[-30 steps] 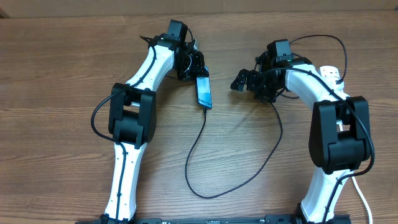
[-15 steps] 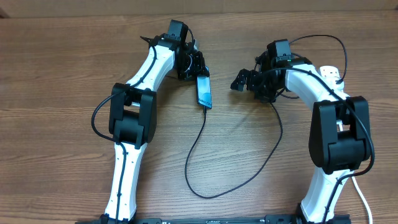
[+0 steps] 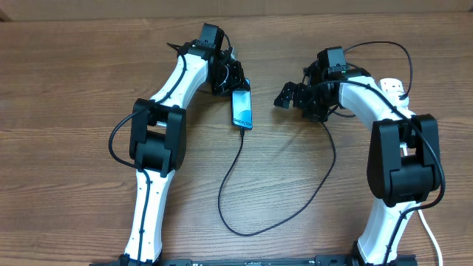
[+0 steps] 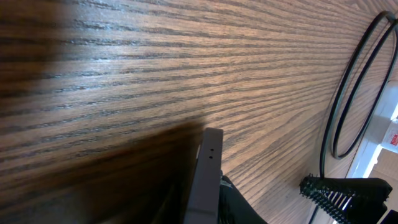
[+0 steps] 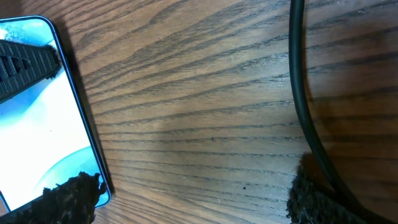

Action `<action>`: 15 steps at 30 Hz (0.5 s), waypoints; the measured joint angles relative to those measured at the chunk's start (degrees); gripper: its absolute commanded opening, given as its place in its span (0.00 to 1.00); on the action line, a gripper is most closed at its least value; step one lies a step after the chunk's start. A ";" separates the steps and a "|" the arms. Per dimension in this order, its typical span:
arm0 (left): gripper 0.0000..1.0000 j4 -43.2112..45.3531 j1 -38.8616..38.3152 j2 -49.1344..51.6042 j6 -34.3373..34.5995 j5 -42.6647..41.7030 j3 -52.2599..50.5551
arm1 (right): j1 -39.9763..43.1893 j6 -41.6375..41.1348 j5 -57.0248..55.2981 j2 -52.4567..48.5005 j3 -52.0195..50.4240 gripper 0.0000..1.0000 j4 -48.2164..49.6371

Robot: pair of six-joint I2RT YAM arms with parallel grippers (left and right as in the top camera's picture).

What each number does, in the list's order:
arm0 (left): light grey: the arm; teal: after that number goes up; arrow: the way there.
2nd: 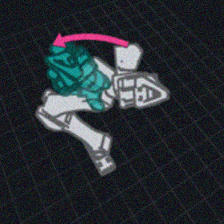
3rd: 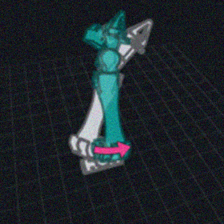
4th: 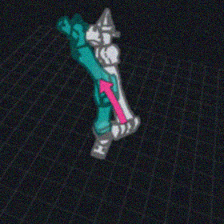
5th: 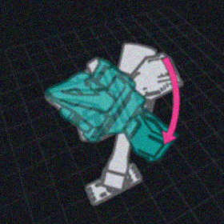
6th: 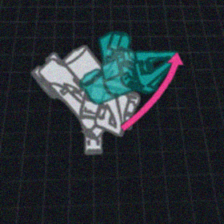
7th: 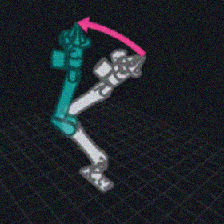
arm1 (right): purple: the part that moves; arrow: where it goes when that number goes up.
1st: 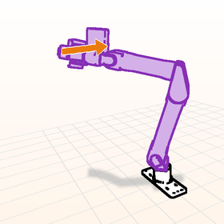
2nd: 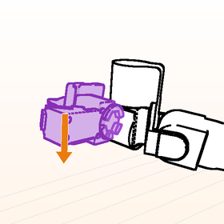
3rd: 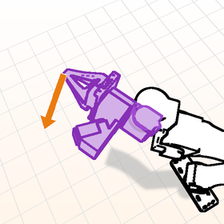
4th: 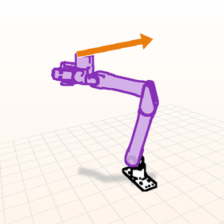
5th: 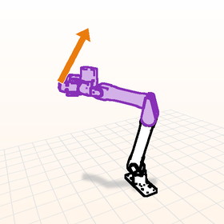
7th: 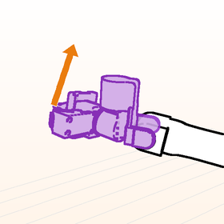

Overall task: Plug charger to phone and switch on socket
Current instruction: 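Lower the phone onto the table with the left gripper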

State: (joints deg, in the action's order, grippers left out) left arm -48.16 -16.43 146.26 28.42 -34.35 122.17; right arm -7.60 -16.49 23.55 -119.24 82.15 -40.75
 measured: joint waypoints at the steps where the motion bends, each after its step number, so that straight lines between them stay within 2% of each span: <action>1: 0.24 -0.02 0.00 0.00 0.00 -0.07 0.00 | 0.00 0.00 0.00 0.00 0.00 1.00 0.02; 15: 0.32 -0.70 -0.11 -0.31 0.15 -0.09 0.04 | 0.00 0.00 -0.02 0.00 0.00 1.00 0.00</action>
State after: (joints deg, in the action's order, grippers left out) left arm -48.86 -16.53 145.95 28.58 -34.44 122.21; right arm -7.60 -16.49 23.53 -119.24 82.15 -40.75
